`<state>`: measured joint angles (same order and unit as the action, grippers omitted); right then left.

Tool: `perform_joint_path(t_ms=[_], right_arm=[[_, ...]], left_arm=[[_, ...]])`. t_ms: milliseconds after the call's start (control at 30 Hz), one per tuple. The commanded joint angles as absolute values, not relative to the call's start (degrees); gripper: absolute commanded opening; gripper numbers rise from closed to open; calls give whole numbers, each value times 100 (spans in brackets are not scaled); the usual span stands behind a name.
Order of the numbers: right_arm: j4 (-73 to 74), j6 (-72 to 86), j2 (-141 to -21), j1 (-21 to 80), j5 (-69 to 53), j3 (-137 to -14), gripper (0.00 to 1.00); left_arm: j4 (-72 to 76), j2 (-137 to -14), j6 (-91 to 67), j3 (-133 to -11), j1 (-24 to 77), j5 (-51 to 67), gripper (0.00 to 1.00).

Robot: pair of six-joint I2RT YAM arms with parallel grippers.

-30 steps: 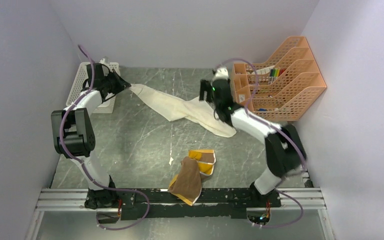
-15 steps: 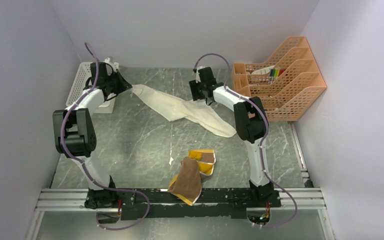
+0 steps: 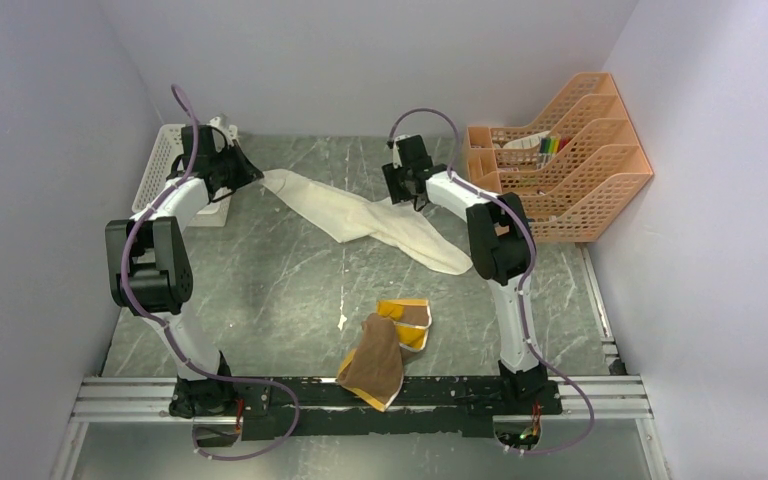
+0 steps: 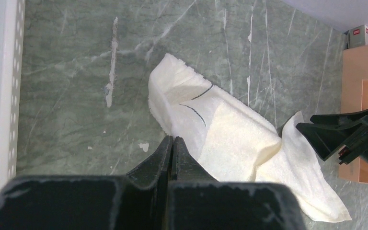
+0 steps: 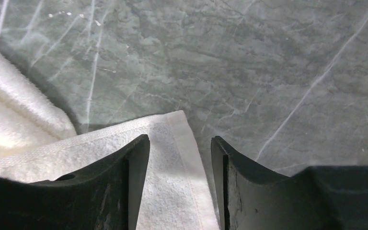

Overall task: Roll the towels
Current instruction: Flatten out the towel at the center of the board.

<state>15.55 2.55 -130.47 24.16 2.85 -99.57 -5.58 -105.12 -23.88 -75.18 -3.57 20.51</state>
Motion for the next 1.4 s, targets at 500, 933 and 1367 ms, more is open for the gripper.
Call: perform_joint_path(t_ms=[500,933,1367], right_arm=[[1473,76,-13561,2232,405,-9996,0],[301,481,-10469,1228,659,-9366,0],[-1251,576,-7067,1237,240,-7149,0]], left_arm=[[-707,-10479,-2223,-7734,-302,1694,7],[-1256,-10073,-2724,-9229,-877,1381,7],[-2116,-8489,-2578,-9592,-897,1272,7]])
